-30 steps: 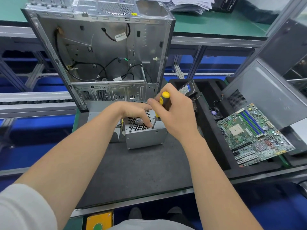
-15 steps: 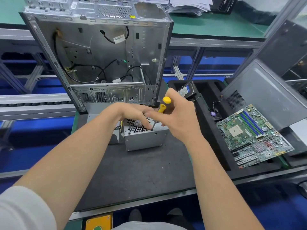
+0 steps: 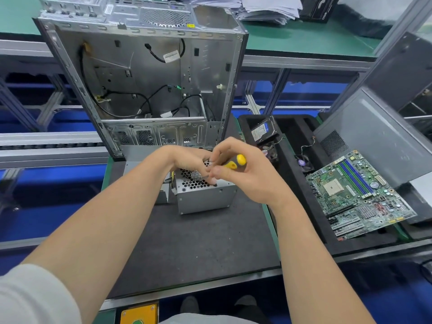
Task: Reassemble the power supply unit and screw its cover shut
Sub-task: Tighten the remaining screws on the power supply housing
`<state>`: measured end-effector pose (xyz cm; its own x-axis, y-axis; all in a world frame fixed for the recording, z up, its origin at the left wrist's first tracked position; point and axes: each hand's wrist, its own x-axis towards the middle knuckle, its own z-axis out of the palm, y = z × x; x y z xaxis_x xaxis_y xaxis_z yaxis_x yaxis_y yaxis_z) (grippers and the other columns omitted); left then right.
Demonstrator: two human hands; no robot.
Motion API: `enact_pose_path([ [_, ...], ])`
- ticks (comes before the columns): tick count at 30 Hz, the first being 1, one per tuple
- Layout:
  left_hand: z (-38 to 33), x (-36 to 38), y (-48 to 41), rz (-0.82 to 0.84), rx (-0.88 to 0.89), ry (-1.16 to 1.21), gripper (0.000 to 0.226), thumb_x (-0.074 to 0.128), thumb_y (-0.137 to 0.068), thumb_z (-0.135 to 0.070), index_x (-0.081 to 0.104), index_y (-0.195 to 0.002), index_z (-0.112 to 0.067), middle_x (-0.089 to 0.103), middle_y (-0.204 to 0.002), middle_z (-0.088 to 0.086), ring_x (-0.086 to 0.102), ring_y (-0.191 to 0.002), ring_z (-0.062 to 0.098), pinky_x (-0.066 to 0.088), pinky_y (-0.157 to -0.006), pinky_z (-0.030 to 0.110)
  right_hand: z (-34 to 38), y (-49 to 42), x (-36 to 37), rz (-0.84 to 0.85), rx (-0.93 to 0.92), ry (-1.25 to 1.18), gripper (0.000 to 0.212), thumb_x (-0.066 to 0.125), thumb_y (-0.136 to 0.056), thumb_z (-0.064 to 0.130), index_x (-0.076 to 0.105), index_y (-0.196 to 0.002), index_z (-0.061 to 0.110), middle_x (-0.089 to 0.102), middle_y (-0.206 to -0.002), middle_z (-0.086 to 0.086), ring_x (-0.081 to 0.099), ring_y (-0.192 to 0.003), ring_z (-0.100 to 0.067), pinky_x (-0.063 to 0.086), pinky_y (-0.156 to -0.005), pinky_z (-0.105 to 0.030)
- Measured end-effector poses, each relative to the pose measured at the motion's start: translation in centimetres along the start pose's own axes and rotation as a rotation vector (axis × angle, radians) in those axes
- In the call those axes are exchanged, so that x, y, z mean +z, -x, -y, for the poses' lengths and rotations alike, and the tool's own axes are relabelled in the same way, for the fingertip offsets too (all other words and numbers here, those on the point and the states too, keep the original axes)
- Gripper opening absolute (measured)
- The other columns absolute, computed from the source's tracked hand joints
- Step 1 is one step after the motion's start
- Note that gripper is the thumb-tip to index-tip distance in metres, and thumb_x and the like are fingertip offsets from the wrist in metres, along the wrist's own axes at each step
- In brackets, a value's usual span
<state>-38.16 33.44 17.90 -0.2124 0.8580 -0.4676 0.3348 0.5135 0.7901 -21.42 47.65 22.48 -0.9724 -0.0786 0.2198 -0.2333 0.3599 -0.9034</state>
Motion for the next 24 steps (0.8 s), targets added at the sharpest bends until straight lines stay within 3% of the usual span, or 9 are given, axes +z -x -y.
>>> enact_pose_path([
  [2, 0.0, -0.1, 0.0, 0.027, 0.006, -0.016, 0.023, 0.077, -0.073, -0.032, 0.068, -0.083, -0.051, 0.06, -0.083, -0.016, 0.057, -0.086, 0.002, 0.04, -0.104, 0.037, -0.1, 0.0, 0.4, -0.088, 0.001, -0.047, 0.015, 0.075, -0.095, 0.012, 0.063, -0.103, 0.014, 0.071, -0.092, -0.008, 0.07, -0.086, -0.037, 0.058, -0.072, -0.059],
  [3, 0.1, -0.2, 0.0, 0.02, -0.002, -0.021, 0.025, 0.079, -0.072, -0.035, 0.067, -0.085, -0.051, 0.057, -0.09, -0.009, 0.054, -0.089, 0.007, 0.038, -0.105, 0.038, -0.1, 0.0, 0.3, -0.129, 0.001, -0.079, 0.014, 0.073, -0.096, 0.014, 0.061, -0.103, 0.013, 0.069, -0.091, -0.012, 0.07, -0.085, -0.038, 0.059, -0.068, -0.059],
  [7, 0.5, -0.4, -0.1, -0.03, -0.089, 0.006, 0.071, 0.084, -0.068, -0.04, 0.054, -0.132, -0.037, 0.052, -0.143, -0.011, 0.043, -0.137, 0.01, 0.032, -0.115, 0.035, -0.2, 0.1, -0.9, -0.19, 0.021, -0.078, 0.019, 0.067, -0.098, 0.012, 0.05, -0.107, 0.012, 0.067, -0.092, -0.016, 0.073, -0.085, -0.039, 0.062, -0.069, -0.054],
  [10, 0.3, -0.4, 0.0, -0.014, -0.121, 0.021, 0.09, 0.085, -0.068, -0.039, 0.045, -0.148, -0.03, 0.045, -0.152, -0.012, 0.036, -0.145, 0.011, 0.03, -0.114, 0.032, 0.0, 0.0, -1.2, -0.222, 0.014, 0.025, 0.019, 0.064, -0.098, 0.013, 0.049, -0.105, 0.019, 0.069, -0.091, -0.011, 0.071, -0.074, -0.033, 0.061, -0.067, -0.046],
  [16, 0.2, -0.5, 0.0, 0.001, -0.114, 0.022, 0.081, 0.086, -0.068, -0.036, 0.052, -0.141, -0.03, 0.05, -0.151, -0.007, 0.04, -0.144, 0.013, 0.029, -0.122, 0.041, 0.0, 0.2, -1.0, -0.188, 0.045, 0.125, 0.017, 0.063, -0.098, 0.013, 0.049, -0.106, 0.019, 0.071, -0.089, -0.003, 0.07, -0.069, -0.026, 0.061, -0.068, -0.044],
  [21, 0.4, -0.5, -0.1, -0.007, -0.097, 0.01, 0.076, 0.087, -0.068, -0.035, 0.056, -0.137, -0.028, 0.052, -0.149, -0.003, 0.043, -0.142, 0.016, 0.031, -0.121, 0.041, 0.1, 0.2, -0.8, -0.19, 0.059, 0.138, 0.021, 0.066, -0.097, 0.011, 0.049, -0.105, 0.021, 0.071, -0.089, -0.001, 0.072, -0.069, -0.023, 0.06, -0.064, -0.032],
  [24, 0.5, -0.5, -0.2, -0.005, -0.115, 0.014, 0.075, 0.087, -0.068, -0.035, 0.056, -0.136, -0.029, 0.053, -0.149, 0.0, 0.045, -0.142, 0.02, 0.033, -0.12, 0.044, 0.2, 0.1, -0.7, -0.171, 0.071, 0.16, 0.022, 0.066, -0.098, 0.012, 0.048, -0.105, 0.022, 0.071, -0.09, 0.001, 0.071, -0.069, -0.024, 0.061, -0.067, -0.042],
])
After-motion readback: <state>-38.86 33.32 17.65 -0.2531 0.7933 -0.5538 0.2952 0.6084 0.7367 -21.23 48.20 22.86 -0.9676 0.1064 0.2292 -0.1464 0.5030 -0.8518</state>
